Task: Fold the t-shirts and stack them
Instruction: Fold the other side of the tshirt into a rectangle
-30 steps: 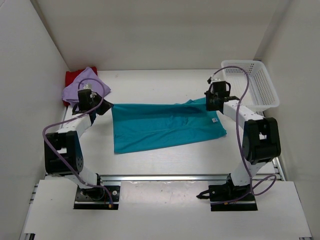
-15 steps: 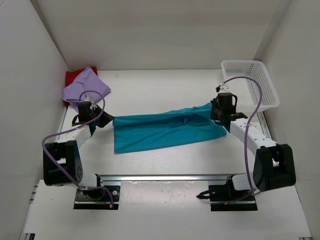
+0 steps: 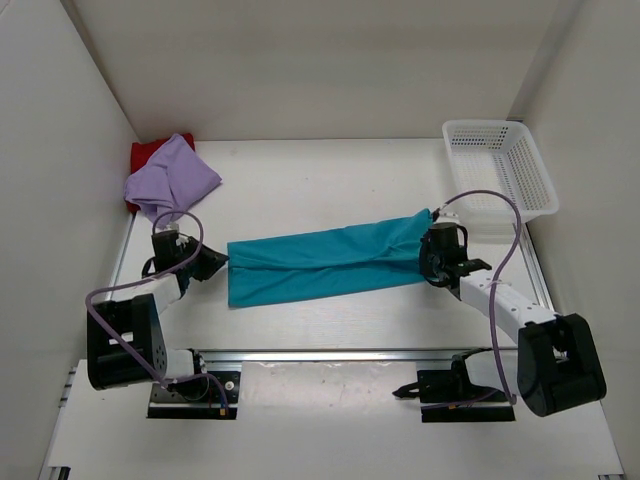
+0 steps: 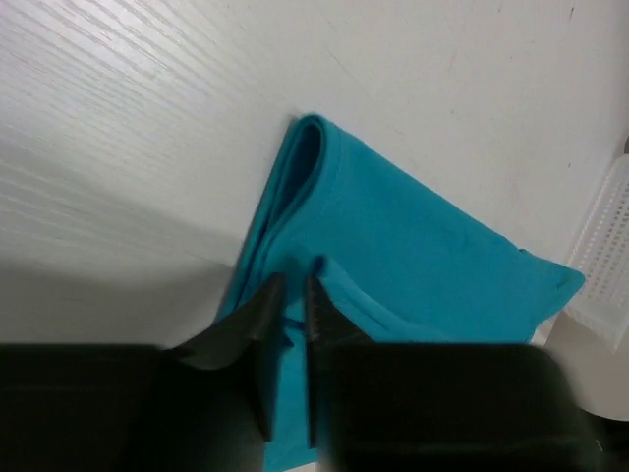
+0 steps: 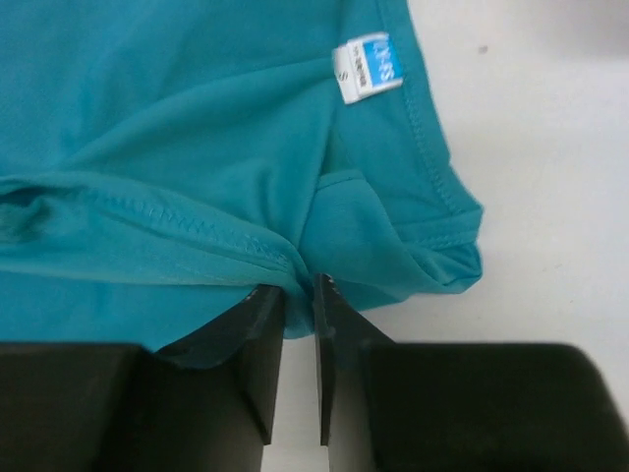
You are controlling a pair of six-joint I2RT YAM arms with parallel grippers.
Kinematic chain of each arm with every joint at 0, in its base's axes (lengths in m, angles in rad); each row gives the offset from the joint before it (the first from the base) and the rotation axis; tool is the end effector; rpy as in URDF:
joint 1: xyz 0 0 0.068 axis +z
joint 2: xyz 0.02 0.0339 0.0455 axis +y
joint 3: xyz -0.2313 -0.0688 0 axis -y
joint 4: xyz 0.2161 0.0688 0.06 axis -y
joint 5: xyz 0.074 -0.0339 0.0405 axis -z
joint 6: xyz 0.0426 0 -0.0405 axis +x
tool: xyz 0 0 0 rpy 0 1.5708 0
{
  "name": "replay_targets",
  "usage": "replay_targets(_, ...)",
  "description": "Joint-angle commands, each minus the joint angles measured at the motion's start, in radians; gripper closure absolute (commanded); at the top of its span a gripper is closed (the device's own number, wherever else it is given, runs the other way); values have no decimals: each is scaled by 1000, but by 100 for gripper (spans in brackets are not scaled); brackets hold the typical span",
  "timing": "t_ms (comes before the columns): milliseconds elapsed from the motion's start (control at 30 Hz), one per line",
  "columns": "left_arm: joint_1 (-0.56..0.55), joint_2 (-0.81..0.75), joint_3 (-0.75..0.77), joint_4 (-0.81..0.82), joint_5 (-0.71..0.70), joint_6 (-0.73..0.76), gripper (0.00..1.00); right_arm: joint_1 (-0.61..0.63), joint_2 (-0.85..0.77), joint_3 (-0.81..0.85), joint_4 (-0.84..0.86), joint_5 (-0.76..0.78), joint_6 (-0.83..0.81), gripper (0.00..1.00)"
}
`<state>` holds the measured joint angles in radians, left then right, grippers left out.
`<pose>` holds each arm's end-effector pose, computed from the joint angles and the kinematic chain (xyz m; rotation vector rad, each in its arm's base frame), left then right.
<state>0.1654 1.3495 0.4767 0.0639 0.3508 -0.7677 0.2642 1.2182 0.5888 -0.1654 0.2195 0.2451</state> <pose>0.2320 0.0239 0.1297 -0.9369 2.2428 -0.6984 0.2255 0.0514 0.1694 0.0830 2.3400 -0.0086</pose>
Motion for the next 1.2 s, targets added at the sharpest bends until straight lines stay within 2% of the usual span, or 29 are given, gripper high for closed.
replay_targets(0, 35, -70, -21, 74, 14, -67, 67, -29, -43, -47, 53, -23, 56, 82)
replay_targets(33, 42, -107, -38, 79, 11, -74, 48, -40, -57, -61, 55, -32, 66, 79)
replay_targets(67, 58, -119, -42, 86, 5, -79, 43, -36, -69, -66, 47, -40, 66, 77)
replay_targets(100, 54, -166, -47, 91, -9, -81, 42, -36, -77, -60, 49, -37, 69, 75)
replay_targets(167, 40, -246, -62, 76, -62, -76, 46, -25, -103, -43, 29, -37, 75, 70)
replay_targets(233, 1, -352, -76, 88, -137, -55, 51, -16, -127, -15, 30, -72, 71, 69)
replay_targets(300, -59, -387, -70, 83, -180, -7, 56, 4, -146, 3, 24, -80, 60, 71)
replay_targets(333, -108, -395, -55, 71, -197, 8, 58, 10, -148, 18, 9, -86, 60, 77)
replay_targets(467, -297, -340, -32, 97, -254, 50, 61, 38, -192, 32, -14, -114, 65, 91)
replay_targets(567, -349, -221, -4, 148, -239, 33, 62, 44, -227, 22, 6, -86, 57, 86)
replay_targets(667, -374, -63, 43, 191, -185, -7, 65, -8, -185, 31, 35, -212, 71, 96)
replay_targets(733, -371, -8, 63, 224, -142, -36, 67, 3, -142, 58, 35, -236, 68, 94)
replay_targets(767, -357, 32, 78, 234, -145, -42, 67, 19, -122, 89, 17, -185, 66, 92)
replay_targets(833, -322, 63, 82, 240, -77, -70, 70, 44, -121, 97, 35, -134, 60, 81)
replay_targets(900, -287, 76, 36, 260, -52, -82, 73, 27, -108, 74, 130, -193, 66, 71)
replay_targets(933, -279, 73, 16, 269, -52, -94, 73, 17, -86, 66, 142, -272, 68, 68)
replay_targets(967, -268, 60, -21, 295, -44, -102, 73, 17, -30, 78, 155, -288, 77, 68)
replay_targets(1033, -256, 51, -75, 306, -35, -117, 74, 44, 55, 106, 150, -284, 60, 72)
replay_targets(1133, -221, 23, -150, 315, -26, -117, 75, 47, 153, 117, 159, -313, 59, 85)
replay_targets(1167, -210, 7, -159, 317, -21, -120, 75, 56, 173, 111, 159, -325, 62, 86)
